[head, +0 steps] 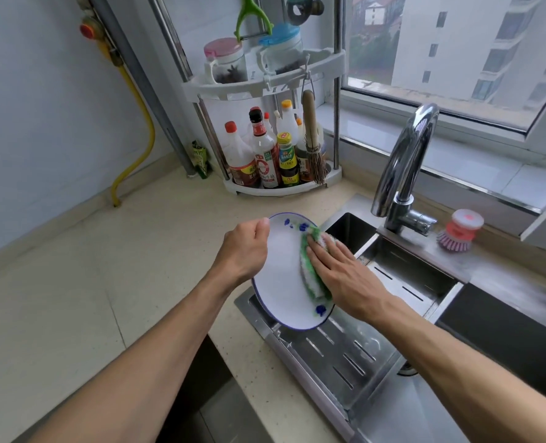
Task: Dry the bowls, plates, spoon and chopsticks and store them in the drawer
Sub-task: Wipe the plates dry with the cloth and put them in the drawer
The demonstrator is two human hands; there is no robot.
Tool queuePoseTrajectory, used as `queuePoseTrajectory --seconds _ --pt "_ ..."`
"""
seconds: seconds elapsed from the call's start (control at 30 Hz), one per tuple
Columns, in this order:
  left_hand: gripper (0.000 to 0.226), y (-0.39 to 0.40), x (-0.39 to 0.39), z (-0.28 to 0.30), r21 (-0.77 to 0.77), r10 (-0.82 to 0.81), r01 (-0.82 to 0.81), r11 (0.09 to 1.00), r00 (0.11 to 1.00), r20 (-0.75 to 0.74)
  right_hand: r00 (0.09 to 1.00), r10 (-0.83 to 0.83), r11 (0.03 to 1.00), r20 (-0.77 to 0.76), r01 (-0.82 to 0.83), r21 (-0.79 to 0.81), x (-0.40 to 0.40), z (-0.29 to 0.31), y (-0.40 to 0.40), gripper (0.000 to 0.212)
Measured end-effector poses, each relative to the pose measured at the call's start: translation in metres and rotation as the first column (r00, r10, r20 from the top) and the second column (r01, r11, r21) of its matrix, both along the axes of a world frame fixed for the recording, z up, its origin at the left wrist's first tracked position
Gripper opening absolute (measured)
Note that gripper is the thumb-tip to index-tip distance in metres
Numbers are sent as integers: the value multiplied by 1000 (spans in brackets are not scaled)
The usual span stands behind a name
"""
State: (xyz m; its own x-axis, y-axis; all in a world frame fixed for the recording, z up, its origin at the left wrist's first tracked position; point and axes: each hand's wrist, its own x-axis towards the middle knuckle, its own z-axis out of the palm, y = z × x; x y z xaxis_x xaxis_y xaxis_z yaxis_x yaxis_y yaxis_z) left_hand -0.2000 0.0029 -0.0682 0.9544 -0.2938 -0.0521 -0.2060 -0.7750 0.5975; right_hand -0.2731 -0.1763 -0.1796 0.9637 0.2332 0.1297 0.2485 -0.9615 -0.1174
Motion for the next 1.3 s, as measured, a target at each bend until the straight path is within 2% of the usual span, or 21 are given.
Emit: queuePoseTrajectory --seconds 0.07,0.13,0.17,0.27,0.3,0.4,0.47,0.57,0.63,0.7,0.73,0.8,0.83,0.93,1.0,1.07,1.13,1.2,1.23,1.3 --pt "47 -1 0 -2 16 -56 57 998 998 -36 995 29 998 96 -23 -66 7 8 -5 69" --pt "47 -1 -1 -3 -8 -45 45 999 998 -40 994 49 998 95 -44 -49 8 12 -9 68" --pt "48 -2 -1 -3 -22 -25 25 999 999 -26 997 28 1000 78 -29 5 8 13 -9 69" --pt "48 -6 -2 -6 -65 95 -92 994 995 40 986 -72 972 -150 103 209 -3 10 9 77" --pt "48 -7 -1 -7 -74 135 -131 989 989 65 978 -62 946 -198 120 300 -8 11 20 77" --pt "48 -3 -1 -13 -84 213 -205 975 972 97 970 97 873 -221 23 487 -25 8 44 67" --pt "48 1 1 -16 -96 212 -204 974 975 73 965 122 875 -231 6 485 -25 3 38 64" --pt "47 0 -3 -14 -115 204 -194 974 975 84 957 -31 923 -288 138 359 -14 -1 23 72" --pt "47 -5 -4 -15 -138 254 -238 961 961 109 956 -29 853 -293 176 491 -14 7 32 72" --pt "44 -6 -3 -18 -172 329 -309 935 939 104 967 84 717 -242 110 689 -22 18 53 68" --pt "44 -5 -1 -20 -190 364 -343 920 927 90 975 114 698 -191 58 713 -27 21 62 68" --pt "45 -3 2 -22 -199 391 -374 906 919 51 989 100 762 -107 -7 647 -34 13 68 74" --pt "46 -3 2 -22 -190 373 -360 914 927 41 997 62 813 -46 -24 582 -33 6 64 70" --pt "47 1 5 -17 -175 277 -267 948 960 36 989 -32 905 143 -32 424 -30 -12 42 39" --pt "48 4 6 -15 -157 227 -221 963 974 24 973 -24 956 231 -45 289 -31 -20 28 34" --pt "47 7 9 -15 -209 234 -239 948 971 -47 951 1 974 310 -72 216 -34 -20 23 31" --pt "39 8 12 -15 -352 291 -352 867 932 -215 918 -34 981 394 -44 186 -33 -16 23 27" --pt "17 6 4 -18 -488 251 -478 730 852 -459 891 -97 984 444 21 174 -27 -7 27 15" --pt "19 0 -4 -21 -535 194 -511 673 820 -539 879 -135 982 457 55 183 -22 -3 31 15" --pt "35 -12 -21 -37 -609 134 -516 602 817 -560 857 -201 970 475 106 219 -14 2 43 19"
